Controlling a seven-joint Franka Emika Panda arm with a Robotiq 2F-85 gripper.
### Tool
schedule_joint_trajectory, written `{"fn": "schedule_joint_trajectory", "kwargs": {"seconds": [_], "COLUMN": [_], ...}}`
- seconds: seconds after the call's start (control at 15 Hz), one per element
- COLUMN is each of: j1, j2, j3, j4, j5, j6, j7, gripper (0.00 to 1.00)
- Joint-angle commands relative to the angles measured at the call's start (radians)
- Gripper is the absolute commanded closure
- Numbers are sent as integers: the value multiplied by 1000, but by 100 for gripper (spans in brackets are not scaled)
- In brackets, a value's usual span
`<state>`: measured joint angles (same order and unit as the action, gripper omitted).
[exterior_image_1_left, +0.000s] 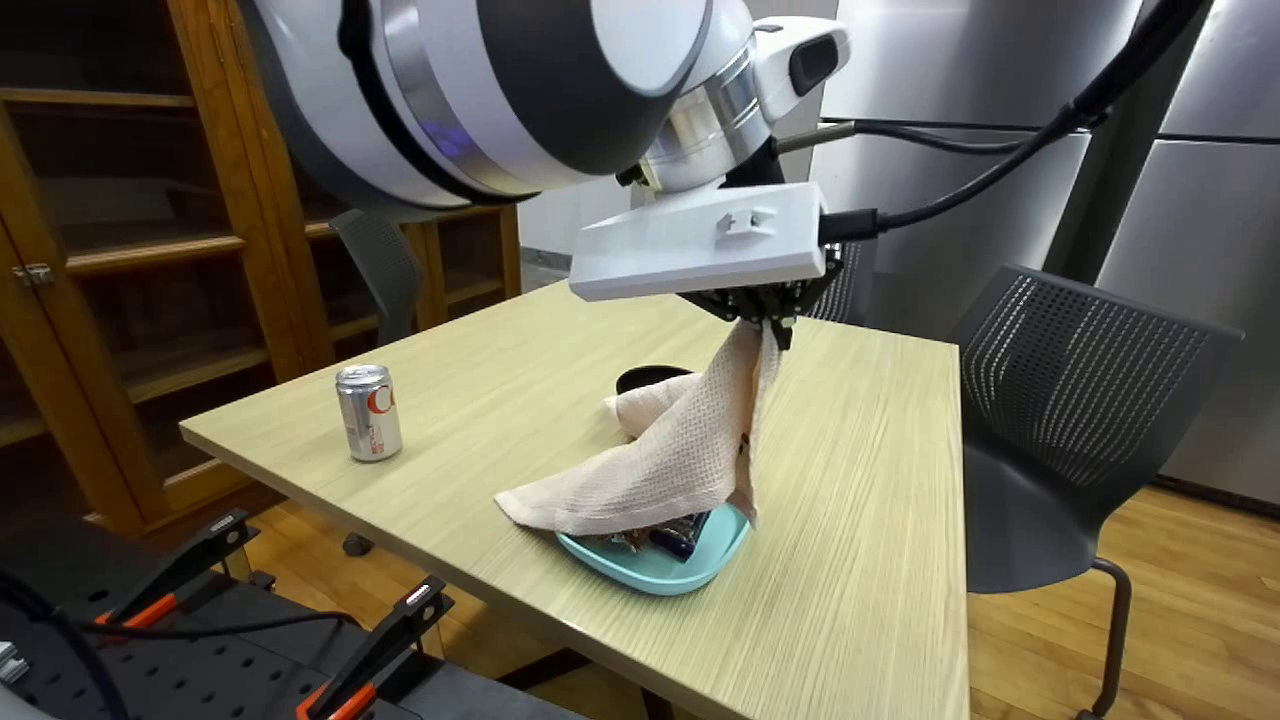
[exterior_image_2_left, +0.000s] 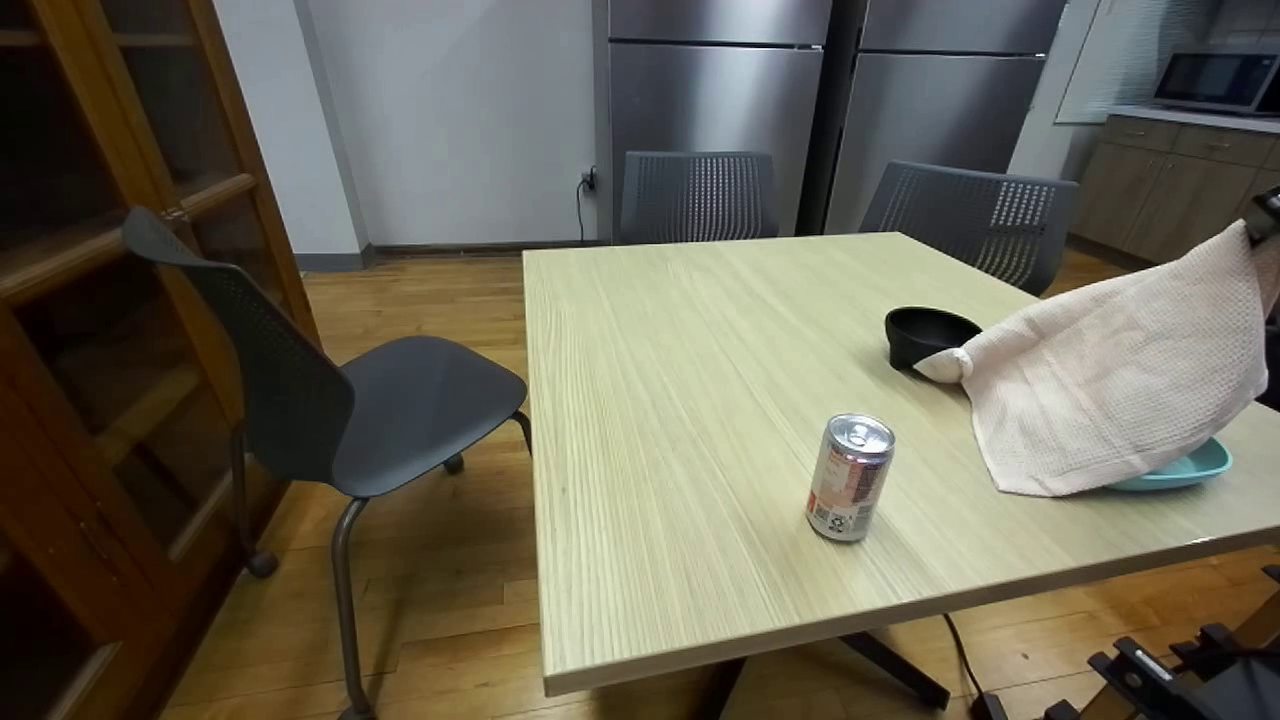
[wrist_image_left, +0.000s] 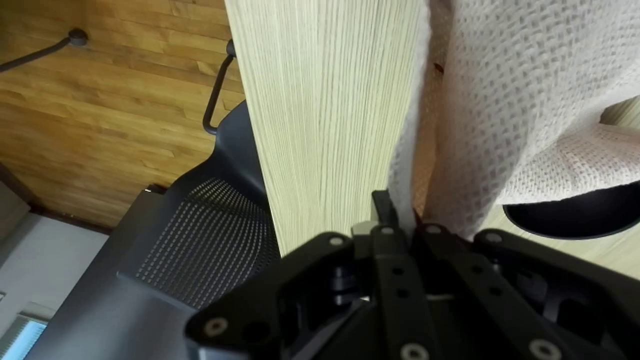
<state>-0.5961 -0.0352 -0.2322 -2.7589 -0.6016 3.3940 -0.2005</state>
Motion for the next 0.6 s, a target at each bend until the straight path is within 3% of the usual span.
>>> {"fn": "schedule_joint_trajectory", "kwargs": {"seconds": [0.0,0.4,0.47,0.53], "j1": [4,25,79,90], "j2": [33,112,126,137], "j3": [15,-1,-37,-42], "j4": [45,140,148,159], "j5": [44,102,175,194], "j6": [-59,-143,-153,-162], "j7": [-8,1,-52,-55], "gripper": [99,99,99,99]}}
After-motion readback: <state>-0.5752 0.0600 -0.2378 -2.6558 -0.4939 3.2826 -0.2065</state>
